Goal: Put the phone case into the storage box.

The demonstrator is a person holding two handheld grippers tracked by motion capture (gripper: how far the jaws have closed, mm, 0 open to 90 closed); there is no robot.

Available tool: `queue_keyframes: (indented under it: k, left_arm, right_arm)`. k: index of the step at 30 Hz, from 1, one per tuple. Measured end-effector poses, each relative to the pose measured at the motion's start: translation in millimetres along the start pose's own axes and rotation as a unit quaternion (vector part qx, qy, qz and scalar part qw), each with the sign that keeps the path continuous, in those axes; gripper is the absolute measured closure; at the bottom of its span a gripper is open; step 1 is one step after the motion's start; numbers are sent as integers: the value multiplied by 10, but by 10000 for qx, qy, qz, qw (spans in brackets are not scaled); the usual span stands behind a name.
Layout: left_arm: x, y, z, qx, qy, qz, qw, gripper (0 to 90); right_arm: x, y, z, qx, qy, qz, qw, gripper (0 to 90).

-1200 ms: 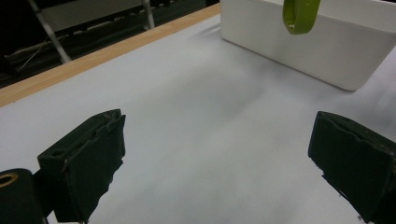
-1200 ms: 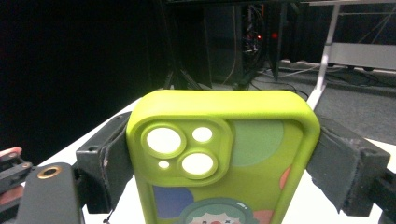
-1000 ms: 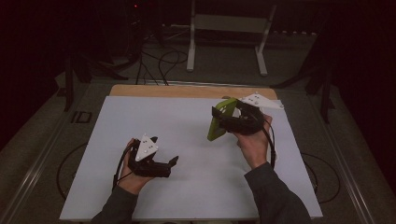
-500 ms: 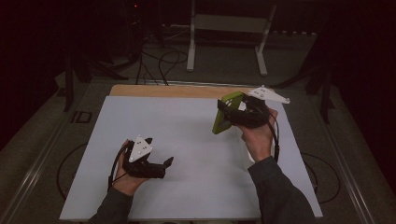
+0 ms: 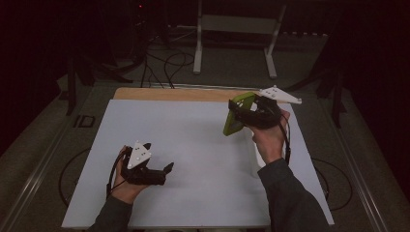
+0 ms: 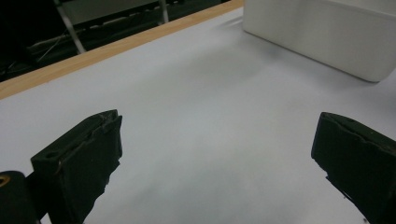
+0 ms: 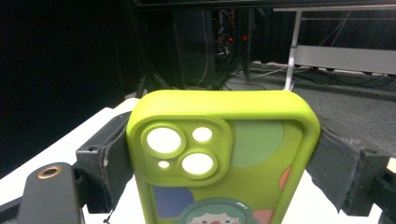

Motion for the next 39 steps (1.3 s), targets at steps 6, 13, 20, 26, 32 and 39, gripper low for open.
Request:
queue_keyframes:
  k: [6,13,20,26,32,39]
  left_arm:
    - [74,63,-55,6,36,92,10000,20]
    - [126,131,-102,-16,98,156,9998,20]
    - [199,198,-160,-62,144,271,9995,19]
    - [258,252,-203,-89,163,379,9991,20]
    - [290,292,-231,-101,191,415,9989,20]
    - [286,322,-260,-137,160,330,9992,7]
  right_arm:
    - [-74,-32,4,10,-90,-63,9999,160]
    - [-132,-56,17,17,-144,-136,9998,160]
    - [-174,-77,80,-3,-27,-254,9997,160]
    - [-249,-95,81,4,-26,-378,9993,160]
    - [-322,-108,79,8,-41,-488,9988,160]
    - [-380,-119,76,-6,-51,-542,9985,160]
Point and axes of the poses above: each handheld gripper's, and its own axes: y roughly backward along the jaws, z roughly out of its top, x roughly to its left, the point moved 7 cm from there along -y, roughly forward along the jaws, and after that the axes turned 5 degrees about -x, right-handed, at the moved point
